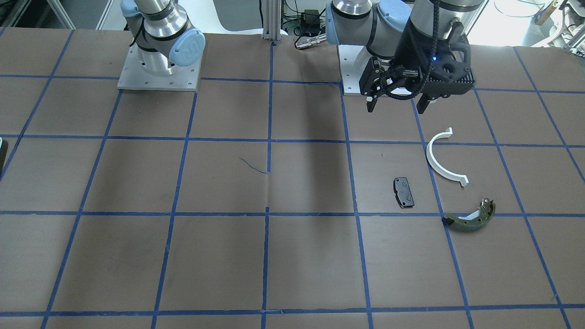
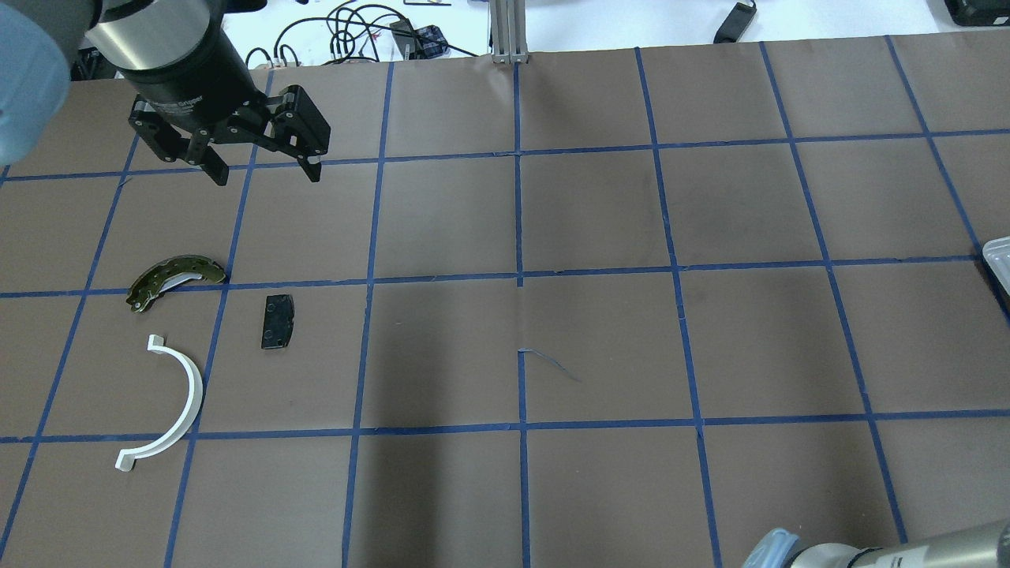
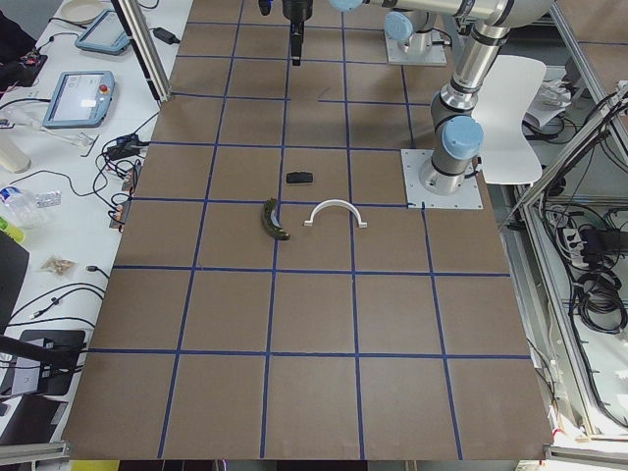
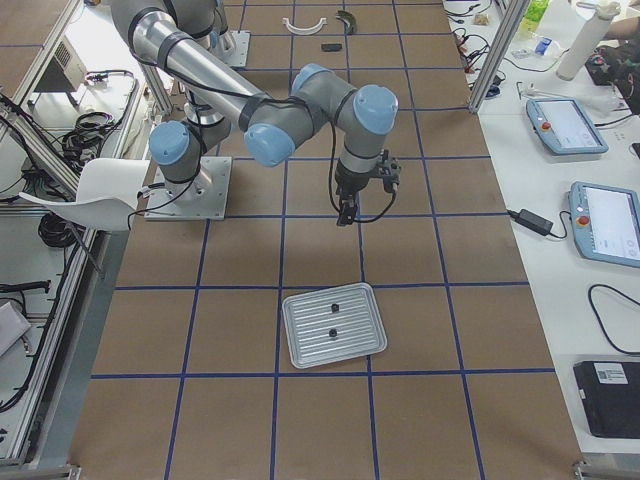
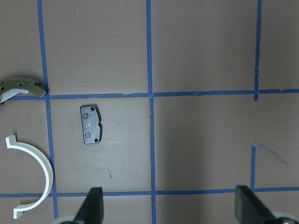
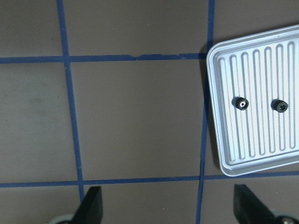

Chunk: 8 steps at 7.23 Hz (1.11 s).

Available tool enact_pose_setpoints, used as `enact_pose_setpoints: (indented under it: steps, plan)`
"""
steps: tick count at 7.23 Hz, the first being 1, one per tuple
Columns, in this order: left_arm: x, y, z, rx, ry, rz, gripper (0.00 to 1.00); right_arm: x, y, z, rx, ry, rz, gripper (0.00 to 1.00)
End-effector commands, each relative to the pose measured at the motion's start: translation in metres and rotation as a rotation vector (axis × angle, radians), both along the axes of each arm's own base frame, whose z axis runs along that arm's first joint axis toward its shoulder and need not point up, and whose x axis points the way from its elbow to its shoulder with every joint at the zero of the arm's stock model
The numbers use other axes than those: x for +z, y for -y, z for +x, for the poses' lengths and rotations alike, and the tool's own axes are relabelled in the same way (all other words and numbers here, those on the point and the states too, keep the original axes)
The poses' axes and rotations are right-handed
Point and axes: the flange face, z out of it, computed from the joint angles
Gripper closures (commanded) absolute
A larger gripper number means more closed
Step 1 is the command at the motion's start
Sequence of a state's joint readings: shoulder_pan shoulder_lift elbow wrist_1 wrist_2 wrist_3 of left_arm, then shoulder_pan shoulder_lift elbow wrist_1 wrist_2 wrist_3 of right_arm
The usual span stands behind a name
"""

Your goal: Place bearing gear from tray to pile

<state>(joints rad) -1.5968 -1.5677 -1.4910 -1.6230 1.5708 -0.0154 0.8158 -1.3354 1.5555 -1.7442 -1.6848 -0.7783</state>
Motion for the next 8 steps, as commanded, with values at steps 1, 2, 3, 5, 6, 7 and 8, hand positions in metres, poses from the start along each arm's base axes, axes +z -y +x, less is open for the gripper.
enact_pose_setpoints:
  steps: [1, 2, 3, 5, 6, 7, 8]
  plan:
    - [0.000, 0.000, 0.000, 0.000, 0.000, 0.000, 0.00, -0.056, 0.004, -0.066, 0.045, -0.016, -0.021, 0.00]
    - [0.000, 0.000, -0.001, -0.002, 0.000, 0.000, 0.00, -0.072, 0.005, -0.075, 0.033, -0.015, -0.015, 0.00]
    - [0.000, 0.000, 0.000, 0.000, 0.000, 0.000, 0.00, -0.088, 0.006, -0.079, 0.024, 0.001, 0.000, 0.00]
    - [0.000, 0.000, 0.000, 0.000, 0.000, 0.000, 0.00, -0.120, 0.012, -0.091, 0.023, -0.002, 0.016, 0.00]
    - [0.000, 0.000, 0.000, 0.000, 0.000, 0.000, 0.00, -0.138, 0.016, -0.099, 0.023, -0.025, 0.028, 0.00]
    - [0.000, 0.000, 0.000, 0.000, 0.000, 0.000, 0.00, -0.151, 0.018, -0.101, 0.022, -0.022, 0.034, 0.00]
    - [0.000, 0.000, 0.000, 0.000, 0.000, 0.000, 0.00, -0.166, 0.019, -0.102, 0.021, -0.005, 0.049, 0.06]
